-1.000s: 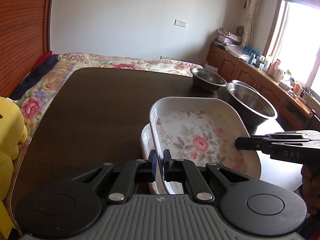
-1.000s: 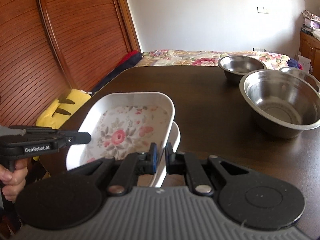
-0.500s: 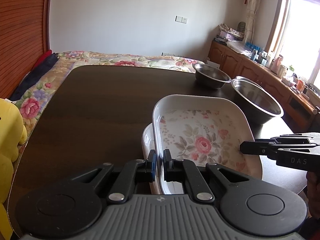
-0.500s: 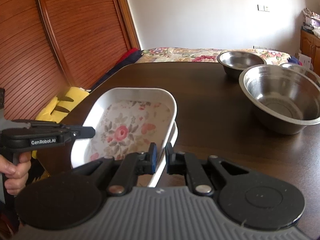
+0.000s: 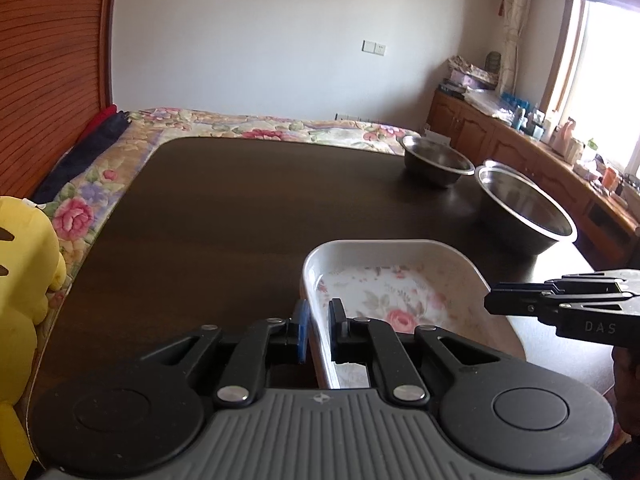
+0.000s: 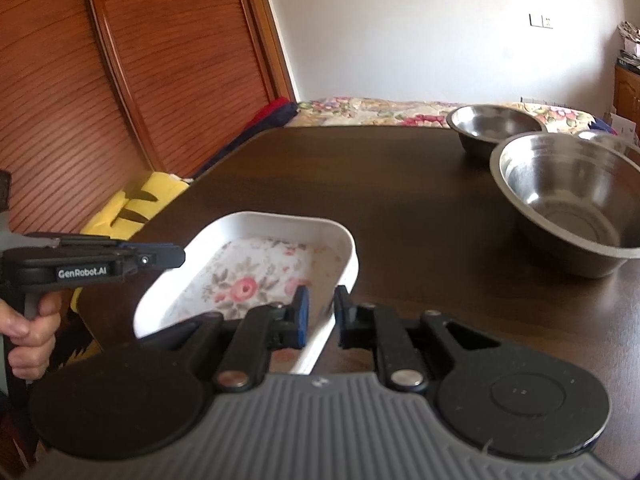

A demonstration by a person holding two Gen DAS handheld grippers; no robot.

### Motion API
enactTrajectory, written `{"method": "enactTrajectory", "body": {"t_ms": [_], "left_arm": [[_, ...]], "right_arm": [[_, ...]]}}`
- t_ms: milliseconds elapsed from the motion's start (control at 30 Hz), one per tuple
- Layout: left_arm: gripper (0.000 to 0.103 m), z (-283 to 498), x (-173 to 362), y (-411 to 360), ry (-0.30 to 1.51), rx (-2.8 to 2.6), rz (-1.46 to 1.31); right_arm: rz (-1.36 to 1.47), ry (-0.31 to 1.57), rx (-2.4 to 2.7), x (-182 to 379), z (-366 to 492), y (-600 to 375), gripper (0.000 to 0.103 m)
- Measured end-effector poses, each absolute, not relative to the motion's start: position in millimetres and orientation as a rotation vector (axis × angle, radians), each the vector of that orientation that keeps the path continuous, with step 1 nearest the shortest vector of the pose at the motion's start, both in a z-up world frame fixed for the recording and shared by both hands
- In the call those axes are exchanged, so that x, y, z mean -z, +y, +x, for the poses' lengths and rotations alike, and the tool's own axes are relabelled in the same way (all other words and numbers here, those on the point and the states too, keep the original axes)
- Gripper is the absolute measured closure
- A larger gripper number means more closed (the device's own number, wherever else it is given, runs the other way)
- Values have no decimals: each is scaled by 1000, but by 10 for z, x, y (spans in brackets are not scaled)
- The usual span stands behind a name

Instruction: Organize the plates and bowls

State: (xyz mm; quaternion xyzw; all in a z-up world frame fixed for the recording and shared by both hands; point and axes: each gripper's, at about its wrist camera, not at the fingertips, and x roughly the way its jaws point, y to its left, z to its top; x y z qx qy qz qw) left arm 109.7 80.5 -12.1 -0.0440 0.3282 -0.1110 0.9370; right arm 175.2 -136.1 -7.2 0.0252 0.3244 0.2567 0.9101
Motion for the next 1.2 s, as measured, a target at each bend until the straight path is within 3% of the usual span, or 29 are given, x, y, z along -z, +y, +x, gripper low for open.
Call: {"method": "enactTrajectory", "body": {"t_ms": [167,300,500,667,800,1200], "left_arm": [[56,1118,11,741,626,218,-67],[28,1139,-58,589,564,213,-18],[15,1264,-61,292,555,257,5],[9,1380,-75,-14,548,309,18],[0,1457,-100,-280,523,319,56],[0,1721,-199,-835,502,364,93]], "right_arm": [[32,623,-528,-6,1731,-1430,87],[27,580,-521,-64,1722,-1566,87],[30,530,-459,-129,1740,-1852,87],[44,500,-409,-155,1789,-2126,80],[40,475,-366,-166,1832,-2338,80],[-16,414,-306,-183,1969,-2738,66]]}}
